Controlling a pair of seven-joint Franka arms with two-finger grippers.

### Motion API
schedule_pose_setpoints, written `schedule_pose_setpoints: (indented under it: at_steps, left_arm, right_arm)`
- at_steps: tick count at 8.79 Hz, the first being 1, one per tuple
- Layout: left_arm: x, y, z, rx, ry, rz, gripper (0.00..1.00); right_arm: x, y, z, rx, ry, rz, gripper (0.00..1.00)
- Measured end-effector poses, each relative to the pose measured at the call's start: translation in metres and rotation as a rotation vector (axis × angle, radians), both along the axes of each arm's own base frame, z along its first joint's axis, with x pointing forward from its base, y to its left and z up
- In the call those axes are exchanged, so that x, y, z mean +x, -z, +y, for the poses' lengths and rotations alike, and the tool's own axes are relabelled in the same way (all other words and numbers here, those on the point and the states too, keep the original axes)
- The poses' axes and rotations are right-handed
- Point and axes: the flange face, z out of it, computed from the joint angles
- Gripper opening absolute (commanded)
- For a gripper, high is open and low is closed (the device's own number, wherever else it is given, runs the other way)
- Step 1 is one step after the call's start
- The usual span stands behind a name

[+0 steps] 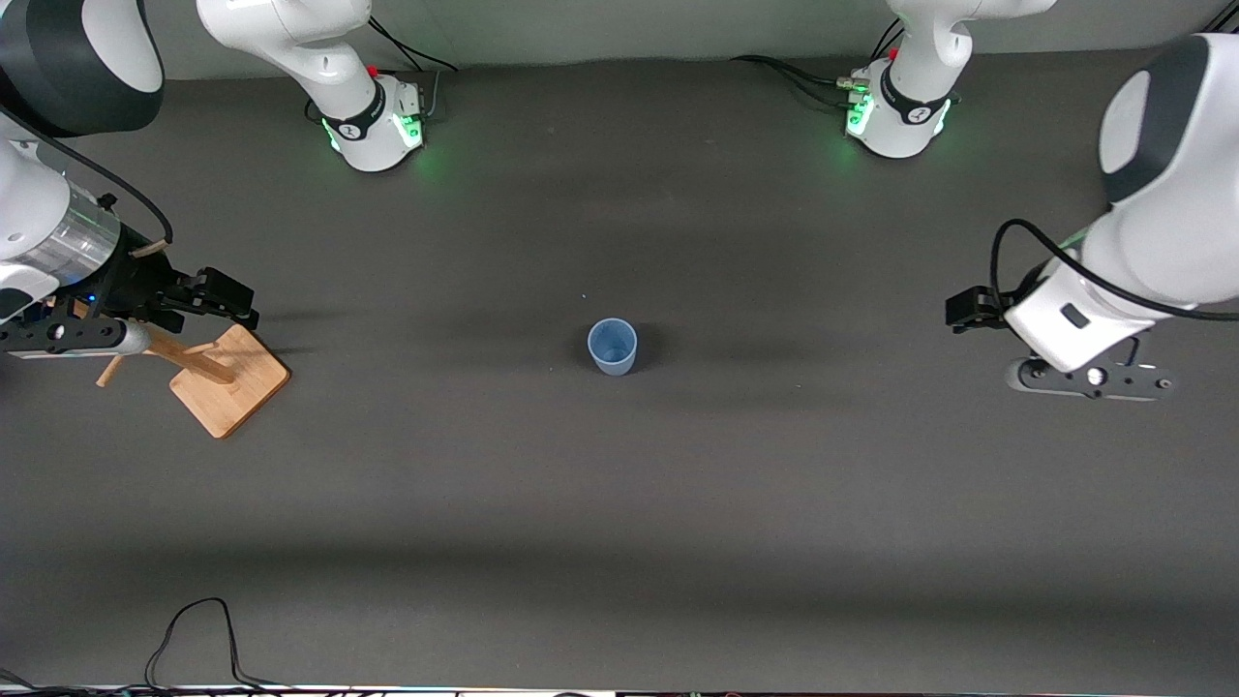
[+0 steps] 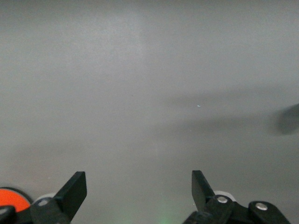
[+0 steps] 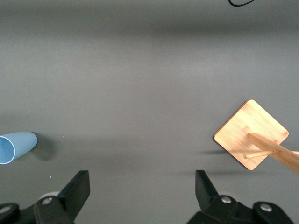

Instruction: Rotate and upright cup with both arms

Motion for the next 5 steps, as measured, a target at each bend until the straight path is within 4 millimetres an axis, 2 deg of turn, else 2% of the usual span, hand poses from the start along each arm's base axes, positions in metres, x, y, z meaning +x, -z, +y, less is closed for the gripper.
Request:
schedule_pose_setpoints:
  at_steps: [2,5]
  left_arm:
    - [-0.023,-0.001,0.001,-0.008,-0.017,-0.012,1.0]
    - [-0.045,-0.01,0.005,0.017,-0.211,-0.046,1.0]
  right_arm:
    - [0.0,0.0,0.0,0.0,-0.001,0.0,1.0]
    - [0.0,0.0,0.001,0.0,-0.002,0.0,1.0]
